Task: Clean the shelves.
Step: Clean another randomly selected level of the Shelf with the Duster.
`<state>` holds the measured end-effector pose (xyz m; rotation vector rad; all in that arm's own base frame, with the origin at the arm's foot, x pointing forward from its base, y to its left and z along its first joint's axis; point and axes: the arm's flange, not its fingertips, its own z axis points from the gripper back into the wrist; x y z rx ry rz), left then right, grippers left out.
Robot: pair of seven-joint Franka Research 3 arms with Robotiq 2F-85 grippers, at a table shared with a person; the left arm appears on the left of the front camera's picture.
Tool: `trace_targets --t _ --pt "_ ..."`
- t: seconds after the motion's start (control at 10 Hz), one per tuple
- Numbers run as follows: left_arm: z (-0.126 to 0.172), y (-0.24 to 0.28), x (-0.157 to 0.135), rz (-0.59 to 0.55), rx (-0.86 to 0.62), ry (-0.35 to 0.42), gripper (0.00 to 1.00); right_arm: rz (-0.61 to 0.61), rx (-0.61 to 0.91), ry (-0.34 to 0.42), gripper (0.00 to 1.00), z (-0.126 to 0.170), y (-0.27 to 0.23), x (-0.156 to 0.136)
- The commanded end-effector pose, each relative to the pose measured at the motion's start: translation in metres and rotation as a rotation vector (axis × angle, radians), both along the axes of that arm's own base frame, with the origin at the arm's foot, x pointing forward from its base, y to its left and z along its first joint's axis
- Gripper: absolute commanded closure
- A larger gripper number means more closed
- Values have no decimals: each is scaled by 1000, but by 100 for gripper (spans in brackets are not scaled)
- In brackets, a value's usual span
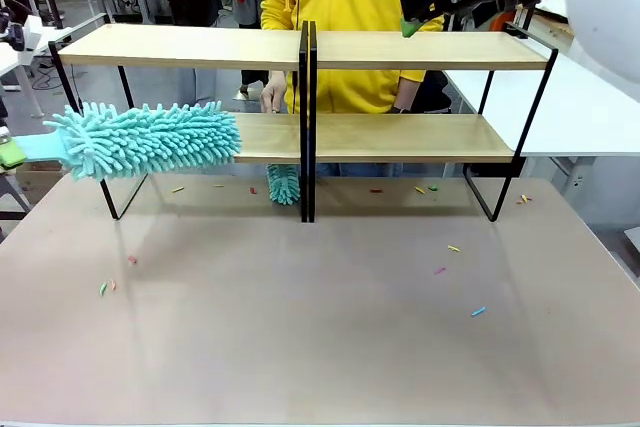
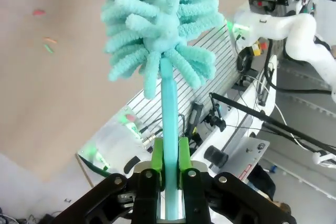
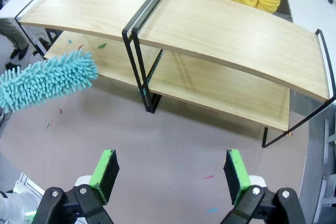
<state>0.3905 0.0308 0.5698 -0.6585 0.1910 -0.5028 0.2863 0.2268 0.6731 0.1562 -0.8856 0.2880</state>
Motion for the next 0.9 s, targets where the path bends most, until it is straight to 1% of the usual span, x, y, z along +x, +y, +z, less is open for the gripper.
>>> trace_targets --t 0.0,0.1,0.2,0.3,0.4,0.5,0.7,0.8 --pt "5 -2 -13 6 -34 6 87 -7 1 -5 0 1 -1 1" --pt "17 7 -33 -112 -101 32 87 -7 1 -5 0 1 -1 1" --pt "34 24 -64 -207 -120 6 87 -7 1 -5 0 1 -1 1" --pt "51 47 -97 -267 -151 -47 87 -7 1 -5 0 1 -1 1" --pt "59 64 -127 -277 -147 -124 87 -7 1 -5 0 1 -1 1" --pt "59 66 -136 -250 -141 -162 87 -7 1 -5 0 1 -1 1" --pt "53 51 -120 -251 -117 -126 87 -7 1 -5 0 1 -1 1" --pt "50 44 -111 -219 -82 -120 87 -7 1 -5 0 1 -1 1"
